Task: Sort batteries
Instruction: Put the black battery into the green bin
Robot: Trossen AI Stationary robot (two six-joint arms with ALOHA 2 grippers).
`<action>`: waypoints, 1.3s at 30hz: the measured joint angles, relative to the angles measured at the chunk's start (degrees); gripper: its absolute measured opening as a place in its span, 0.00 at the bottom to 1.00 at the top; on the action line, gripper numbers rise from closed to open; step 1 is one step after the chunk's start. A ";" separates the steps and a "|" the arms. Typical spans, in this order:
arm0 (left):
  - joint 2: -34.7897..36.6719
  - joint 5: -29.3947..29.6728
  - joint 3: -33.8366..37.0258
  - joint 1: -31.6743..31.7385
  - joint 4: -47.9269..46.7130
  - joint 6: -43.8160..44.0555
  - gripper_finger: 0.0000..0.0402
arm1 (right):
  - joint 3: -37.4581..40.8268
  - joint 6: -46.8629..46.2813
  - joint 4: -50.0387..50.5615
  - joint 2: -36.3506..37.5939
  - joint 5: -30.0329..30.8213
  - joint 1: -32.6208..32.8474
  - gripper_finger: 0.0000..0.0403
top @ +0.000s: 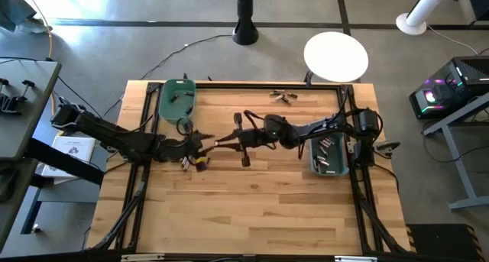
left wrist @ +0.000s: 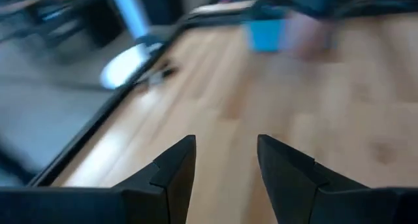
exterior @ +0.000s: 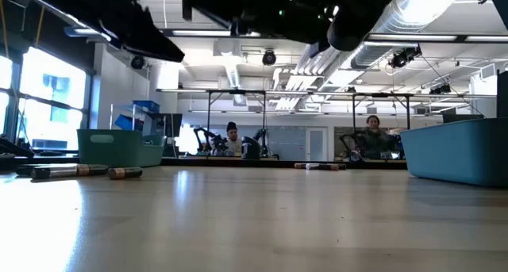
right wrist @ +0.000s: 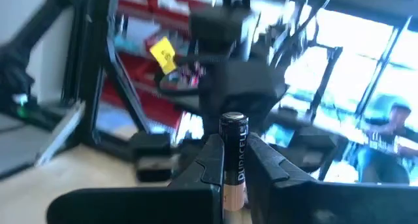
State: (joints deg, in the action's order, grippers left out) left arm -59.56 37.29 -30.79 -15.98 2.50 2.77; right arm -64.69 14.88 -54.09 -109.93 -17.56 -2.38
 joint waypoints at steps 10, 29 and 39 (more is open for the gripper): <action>-6.95 -3.75 0.00 -3.54 27.38 -14.45 0.39 | -0.02 0.85 -4.92 -0.09 -0.02 3.25 0.03; -4.34 2.25 0.00 -7.35 24.57 -12.92 0.33 | -0.04 1.53 -2.91 -0.02 7.17 3.94 0.03; -4.39 3.51 0.00 -7.29 21.99 -11.75 0.10 | -0.07 0.28 -0.05 -0.01 7.99 3.34 0.06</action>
State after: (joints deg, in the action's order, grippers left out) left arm -63.95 40.80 -30.79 -23.27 24.49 -8.97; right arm -64.75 15.15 -54.14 -109.94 -9.57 0.97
